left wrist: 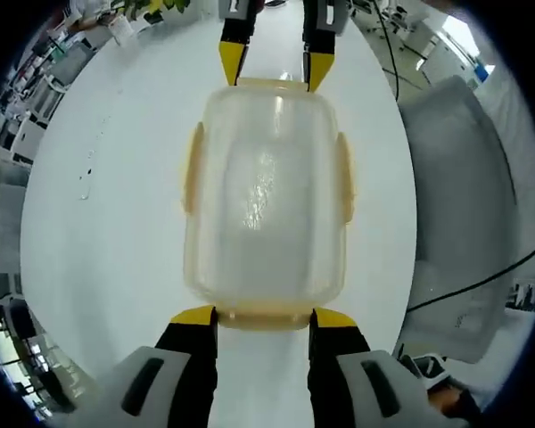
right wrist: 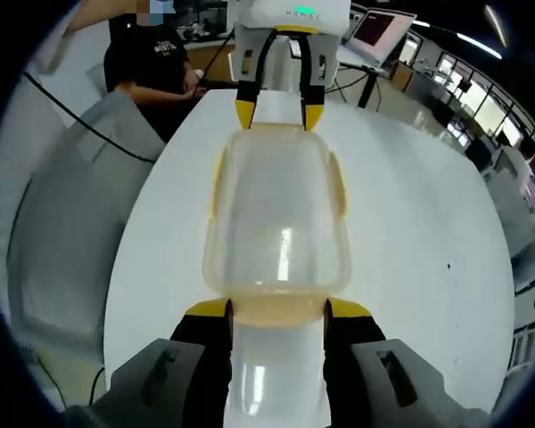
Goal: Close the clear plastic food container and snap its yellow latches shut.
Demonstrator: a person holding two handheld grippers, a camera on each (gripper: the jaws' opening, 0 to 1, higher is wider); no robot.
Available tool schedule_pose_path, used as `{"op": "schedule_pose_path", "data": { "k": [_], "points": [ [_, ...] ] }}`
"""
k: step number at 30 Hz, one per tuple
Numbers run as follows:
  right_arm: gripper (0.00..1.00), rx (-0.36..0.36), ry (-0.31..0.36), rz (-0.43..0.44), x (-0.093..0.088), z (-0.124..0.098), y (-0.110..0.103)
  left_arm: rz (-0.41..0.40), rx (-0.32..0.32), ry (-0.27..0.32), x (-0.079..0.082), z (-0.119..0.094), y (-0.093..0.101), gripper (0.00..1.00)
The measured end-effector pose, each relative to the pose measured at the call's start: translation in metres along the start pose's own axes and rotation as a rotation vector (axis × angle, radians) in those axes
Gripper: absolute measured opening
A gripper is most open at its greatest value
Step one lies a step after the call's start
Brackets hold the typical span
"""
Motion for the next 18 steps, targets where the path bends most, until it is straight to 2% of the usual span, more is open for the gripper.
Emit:
{"op": "schedule_pose_path", "data": {
  "k": [10,18],
  "points": [
    [0.36,-0.022,-0.045,0.043,-0.048,-0.034,0.005,0.044,-0.014,0.068,0.057,0.022,-0.010,0.33],
    [0.36,-0.028,-0.078,0.063,-0.076,-0.052,0.006,0.049,-0.035,0.107,0.085,0.039,-0.015,0.33]
  ]
}}
Point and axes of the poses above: the point that each gripper's makers call its tool centre point, and the gripper's own axes: z roughly forward along the fingers, y roughly to its right, x roughly out of its top, the point moved 7 cm from there along -z, roughly backward along the fingers, and after that the axes turned 8 degrees about y, right-handed, at the moved point
